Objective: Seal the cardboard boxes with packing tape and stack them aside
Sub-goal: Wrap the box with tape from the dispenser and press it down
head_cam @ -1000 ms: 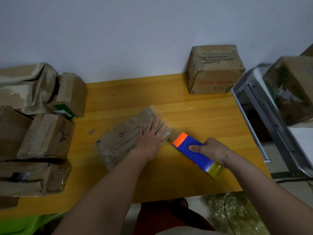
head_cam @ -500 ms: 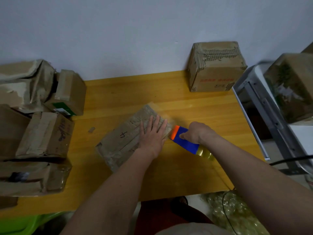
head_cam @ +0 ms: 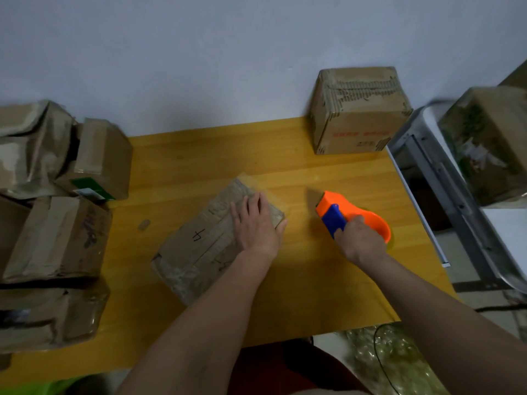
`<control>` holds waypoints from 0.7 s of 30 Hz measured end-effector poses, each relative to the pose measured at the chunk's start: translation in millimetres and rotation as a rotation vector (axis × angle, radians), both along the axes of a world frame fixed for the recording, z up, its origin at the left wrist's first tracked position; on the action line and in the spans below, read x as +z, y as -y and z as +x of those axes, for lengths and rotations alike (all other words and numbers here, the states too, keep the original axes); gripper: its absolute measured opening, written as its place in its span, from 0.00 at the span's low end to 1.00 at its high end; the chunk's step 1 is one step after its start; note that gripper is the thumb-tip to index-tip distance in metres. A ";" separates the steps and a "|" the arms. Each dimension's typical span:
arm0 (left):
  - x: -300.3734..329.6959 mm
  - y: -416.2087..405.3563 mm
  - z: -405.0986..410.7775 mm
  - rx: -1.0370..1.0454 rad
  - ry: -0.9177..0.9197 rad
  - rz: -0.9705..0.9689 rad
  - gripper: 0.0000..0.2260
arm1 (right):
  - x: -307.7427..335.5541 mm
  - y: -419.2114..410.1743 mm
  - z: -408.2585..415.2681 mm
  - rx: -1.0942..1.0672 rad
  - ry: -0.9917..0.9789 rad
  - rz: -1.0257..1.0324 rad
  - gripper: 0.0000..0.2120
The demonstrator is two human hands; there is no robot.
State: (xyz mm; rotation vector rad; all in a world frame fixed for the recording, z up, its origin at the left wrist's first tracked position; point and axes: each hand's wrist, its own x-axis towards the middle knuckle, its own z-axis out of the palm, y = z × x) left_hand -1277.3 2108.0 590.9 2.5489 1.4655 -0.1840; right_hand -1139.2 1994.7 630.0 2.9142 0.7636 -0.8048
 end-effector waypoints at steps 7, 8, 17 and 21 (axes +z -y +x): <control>-6.8 1.3 4.0 0.086 0.014 0.007 0.39 | -29.4 17.3 7.1 0.178 0.069 -0.102 0.25; -7.8 1.2 2.3 0.071 -0.013 0.010 0.40 | -30.9 18.6 7.2 0.169 0.091 -0.076 0.26; -7.1 0.7 -53.2 -0.099 -0.057 -0.045 0.46 | -16.7 -10.4 -71.0 0.469 -0.156 0.916 0.17; 2.0 -3.3 -68.8 -0.076 -0.106 -0.095 0.45 | -25.2 -24.4 -108.8 0.474 -0.342 0.823 0.21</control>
